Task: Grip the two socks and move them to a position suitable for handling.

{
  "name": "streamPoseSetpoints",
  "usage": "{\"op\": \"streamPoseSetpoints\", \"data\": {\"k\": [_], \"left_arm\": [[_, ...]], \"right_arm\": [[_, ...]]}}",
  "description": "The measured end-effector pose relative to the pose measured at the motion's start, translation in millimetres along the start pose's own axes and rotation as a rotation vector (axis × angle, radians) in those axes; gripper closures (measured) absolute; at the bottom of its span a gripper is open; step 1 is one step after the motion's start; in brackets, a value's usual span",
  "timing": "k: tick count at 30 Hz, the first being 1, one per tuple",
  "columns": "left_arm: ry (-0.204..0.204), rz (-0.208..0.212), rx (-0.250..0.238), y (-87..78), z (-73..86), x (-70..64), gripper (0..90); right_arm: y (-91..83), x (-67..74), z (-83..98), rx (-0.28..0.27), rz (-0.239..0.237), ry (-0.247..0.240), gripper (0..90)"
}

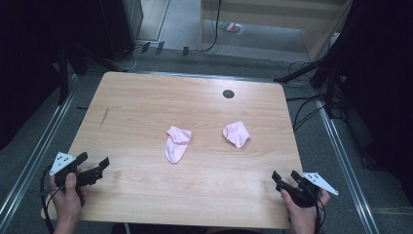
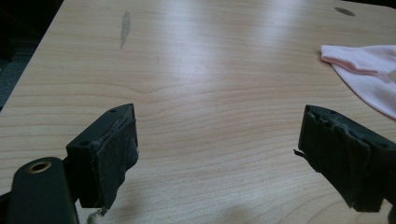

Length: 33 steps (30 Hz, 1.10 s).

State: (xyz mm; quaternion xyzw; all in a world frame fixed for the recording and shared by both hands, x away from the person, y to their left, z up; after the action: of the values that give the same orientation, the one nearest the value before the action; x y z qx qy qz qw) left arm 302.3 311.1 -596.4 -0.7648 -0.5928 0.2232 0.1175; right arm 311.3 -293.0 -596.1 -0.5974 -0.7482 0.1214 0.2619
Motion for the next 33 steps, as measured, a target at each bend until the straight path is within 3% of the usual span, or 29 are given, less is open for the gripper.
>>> {"op": "streamPoseSetpoints", "data": {"k": [2, 3, 5, 9, 16, 20, 26, 30, 31, 33], "left_arm": [[-0.002, 0.0, -0.001, -0.1, -0.1, 0.3, 12.1], [-0.002, 0.0, -0.001, -0.1, -0.1, 0.3, 12.1], [-0.003, -0.003, -0.001, 0.3, -0.3, 0.4, 12.1], [0.002, -0.005, 0.0, 0.3, -0.2, -0.1, 12.1], [-0.005, 0.002, -0.003, -0.2, -0.3, 0.3, 12.1], [0.002, 0.002, -0.003, -0.2, -0.1, -0.2, 12.3], [-0.009, 0.006, 0.001, 0.2, 0.0, -0.2, 12.3], [-0.006, 0.007, 0.002, 0.2, 0.1, -0.4, 12.4], [-0.006, 0.007, 0.002, 0.2, 0.1, -0.4, 12.4], [-0.014, 0.008, 0.0, 0.5, -0.2, -0.3, 12.4]], "right_arm": [[-4.7, 10.2, -7.5, -0.016, -0.052, 0.072, 20.8], [-4.7, 10.2, -7.5, -0.016, -0.052, 0.072, 20.8], [-12.1, 29.3, -21.9, -0.042, -0.032, 0.001, 21.9], [-15.9, 56.2, -37.1, -0.068, -0.045, -0.038, 22.0], [-6.1, 112.7, -53.9, -0.057, -0.122, -0.194, 26.8], [8.6, 150.8, -57.6, -0.044, -0.189, -0.239, 27.8], [40.9, 206.9, -45.9, 0.016, -0.254, -0.328, 27.5], [62.9, 237.5, -37.5, 0.059, -0.286, -0.368, 27.8], [62.9, 237.5, -37.5, 0.059, -0.286, -0.368, 27.8], [77.4, 256.7, -31.6, 0.081, -0.306, -0.403, 28.1]]}}
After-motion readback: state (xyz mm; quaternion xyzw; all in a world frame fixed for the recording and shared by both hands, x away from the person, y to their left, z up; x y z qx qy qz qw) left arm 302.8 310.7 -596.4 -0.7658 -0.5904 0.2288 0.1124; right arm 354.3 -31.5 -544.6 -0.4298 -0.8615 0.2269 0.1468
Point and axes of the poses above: each handheld gripper's, and its own axes: y roughly forward along the jaws, z roughly out of its underside, x roughly to its left, the point moved 10 cm from there along y, roughly forward along the jaws, and after that the axes turned 1 degree about z, right-handed, at the moved point
